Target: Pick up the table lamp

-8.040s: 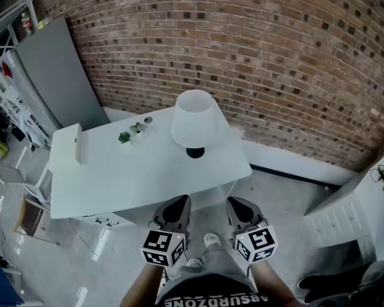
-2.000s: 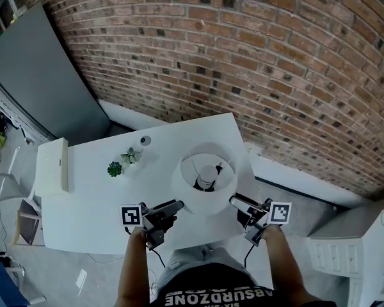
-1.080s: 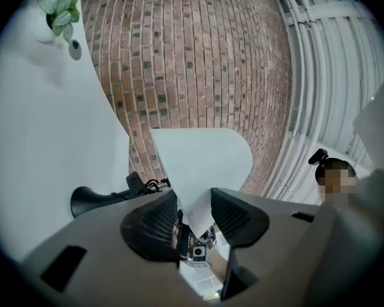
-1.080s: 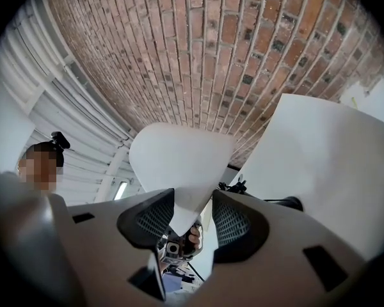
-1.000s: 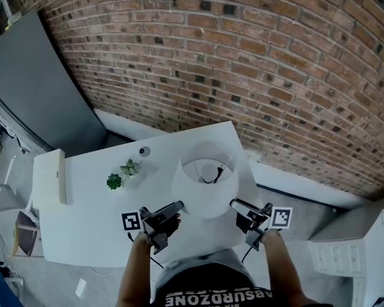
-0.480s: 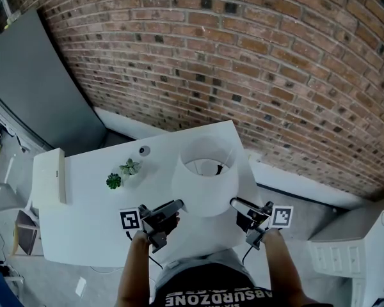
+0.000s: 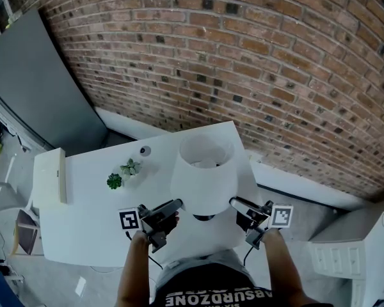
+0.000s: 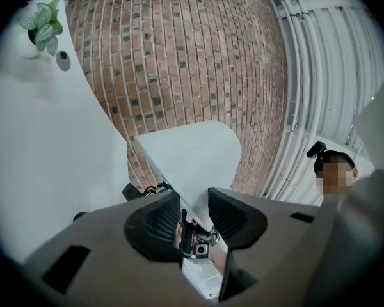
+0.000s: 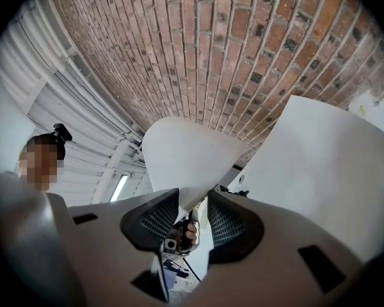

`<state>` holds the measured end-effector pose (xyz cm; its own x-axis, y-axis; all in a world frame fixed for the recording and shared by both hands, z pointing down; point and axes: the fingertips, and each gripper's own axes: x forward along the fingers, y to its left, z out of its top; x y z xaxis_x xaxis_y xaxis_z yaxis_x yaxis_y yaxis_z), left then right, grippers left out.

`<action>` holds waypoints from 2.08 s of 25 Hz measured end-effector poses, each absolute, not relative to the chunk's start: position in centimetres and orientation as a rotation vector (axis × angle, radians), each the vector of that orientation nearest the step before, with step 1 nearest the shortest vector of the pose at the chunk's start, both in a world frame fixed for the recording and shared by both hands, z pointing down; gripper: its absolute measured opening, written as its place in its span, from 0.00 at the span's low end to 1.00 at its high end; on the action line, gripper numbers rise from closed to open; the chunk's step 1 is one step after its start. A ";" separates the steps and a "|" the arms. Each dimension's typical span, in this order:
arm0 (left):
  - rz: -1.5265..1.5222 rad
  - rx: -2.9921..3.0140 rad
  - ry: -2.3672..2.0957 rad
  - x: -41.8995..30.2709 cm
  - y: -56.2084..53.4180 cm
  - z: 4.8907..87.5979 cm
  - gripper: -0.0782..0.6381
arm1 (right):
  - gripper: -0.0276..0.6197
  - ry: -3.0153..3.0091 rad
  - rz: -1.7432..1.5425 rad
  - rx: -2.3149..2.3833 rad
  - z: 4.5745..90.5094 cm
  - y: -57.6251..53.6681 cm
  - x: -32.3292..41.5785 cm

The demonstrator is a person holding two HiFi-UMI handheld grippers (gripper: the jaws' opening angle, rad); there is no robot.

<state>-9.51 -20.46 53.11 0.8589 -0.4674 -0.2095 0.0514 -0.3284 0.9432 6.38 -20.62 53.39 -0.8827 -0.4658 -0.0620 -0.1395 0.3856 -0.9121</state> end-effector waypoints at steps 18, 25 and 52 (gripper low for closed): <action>-0.541 1.905 -0.311 -10.0 -21.6 51.2 0.30 | 0.24 2.394 -1.431 -0.519 51.5 -21.5 6.0; -0.547 1.935 -0.313 -10.3 -21.7 50.2 0.30 | 0.24 2.426 -1.398 -0.516 50.7 -21.7 5.9; -0.534 2.104 -0.309 -9.9 -23.1 44.8 0.30 | 0.24 2.484 -1.232 -0.499 45.5 -23.0 6.2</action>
<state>-9.87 -23.08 44.80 0.8746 -0.4121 -0.2555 -0.0158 -0.5510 0.8344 6.24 -22.96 45.50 -0.8867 -0.4436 -0.1303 -0.1646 0.5662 -0.8077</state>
